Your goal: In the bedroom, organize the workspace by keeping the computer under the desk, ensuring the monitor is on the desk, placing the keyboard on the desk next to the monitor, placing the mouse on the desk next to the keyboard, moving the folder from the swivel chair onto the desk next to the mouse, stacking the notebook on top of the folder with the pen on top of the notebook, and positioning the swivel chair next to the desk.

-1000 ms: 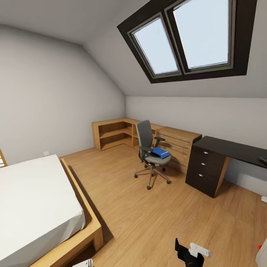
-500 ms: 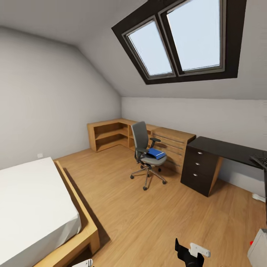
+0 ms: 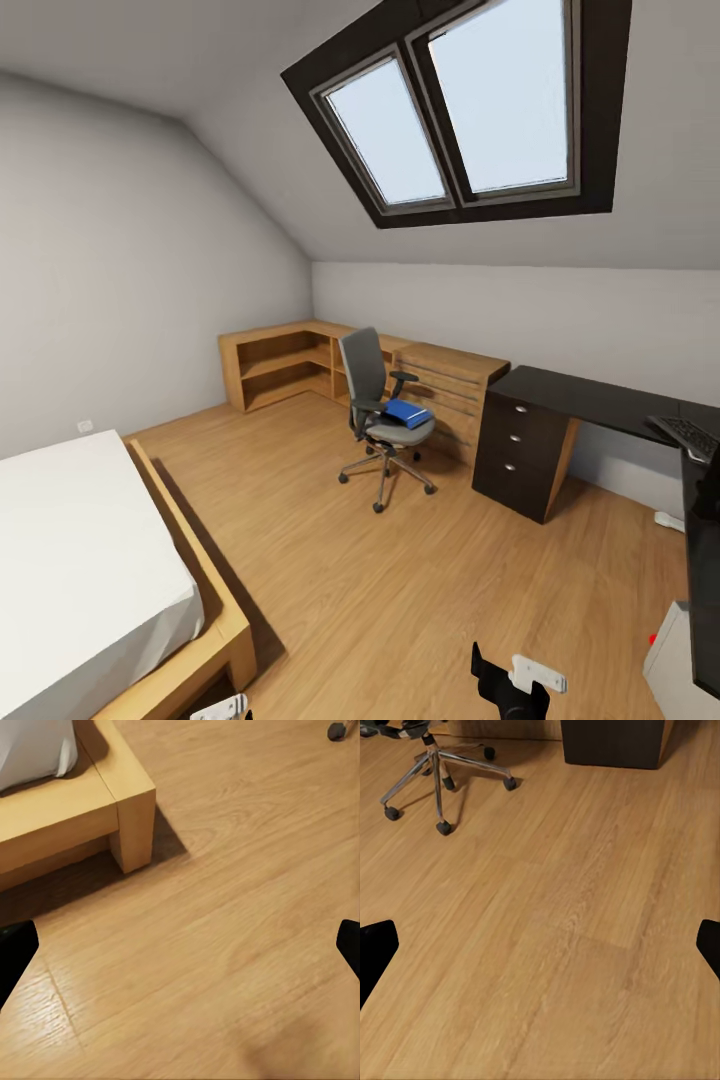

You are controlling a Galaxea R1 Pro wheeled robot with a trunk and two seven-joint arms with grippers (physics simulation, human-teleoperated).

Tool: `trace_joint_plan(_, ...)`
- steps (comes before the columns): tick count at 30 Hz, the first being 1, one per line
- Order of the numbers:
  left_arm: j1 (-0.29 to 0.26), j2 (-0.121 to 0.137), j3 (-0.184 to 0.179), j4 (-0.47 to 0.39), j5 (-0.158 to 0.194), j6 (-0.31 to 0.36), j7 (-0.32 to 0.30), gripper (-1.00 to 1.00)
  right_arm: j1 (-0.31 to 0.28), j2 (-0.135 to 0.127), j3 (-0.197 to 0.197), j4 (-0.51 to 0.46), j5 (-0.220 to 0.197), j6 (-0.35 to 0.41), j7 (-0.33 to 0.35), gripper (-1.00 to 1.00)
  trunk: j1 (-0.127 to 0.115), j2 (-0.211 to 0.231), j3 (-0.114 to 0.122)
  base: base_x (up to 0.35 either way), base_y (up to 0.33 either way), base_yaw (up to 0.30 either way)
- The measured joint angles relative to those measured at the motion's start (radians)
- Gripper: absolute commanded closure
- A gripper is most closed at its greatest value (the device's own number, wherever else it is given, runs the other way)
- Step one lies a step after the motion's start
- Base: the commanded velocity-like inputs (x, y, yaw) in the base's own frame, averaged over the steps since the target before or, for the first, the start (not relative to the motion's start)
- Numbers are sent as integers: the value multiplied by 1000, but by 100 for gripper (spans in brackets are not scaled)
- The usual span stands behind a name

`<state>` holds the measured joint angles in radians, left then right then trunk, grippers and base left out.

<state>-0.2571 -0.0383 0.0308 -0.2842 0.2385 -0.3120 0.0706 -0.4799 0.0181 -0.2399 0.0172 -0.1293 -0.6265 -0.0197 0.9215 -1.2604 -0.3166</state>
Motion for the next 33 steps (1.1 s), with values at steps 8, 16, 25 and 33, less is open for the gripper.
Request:
trace_joint_plan(8, 0, 0, 0, 0, 1, -12, 0, -100, 0, 1, 0, 0, 1, -1, 1, -100, 1, 0, 0, -230, -18, -3)
trace_joint_plan(16, 0, 0, 0, 0, 0, -12, 0, -100, 0, 0, 0, 0, 1, -1, 1, -100, 1, 0, 0, -315, -1, -208)
trace_joint_plan(25, 0, 0, 0, 0, 0, -12, 0, -100, 1, 0, 0, 0, 1, -2, 1, -100, 1, 0, 0, -316, -12, -253)
trace_joint_plan(33, 0, 0, 0, 0, 0, -12, 0, -100, 0, 1, 0, 0, 1, -2, 1, -100, 1, 0, -4, -313, -118, -248)
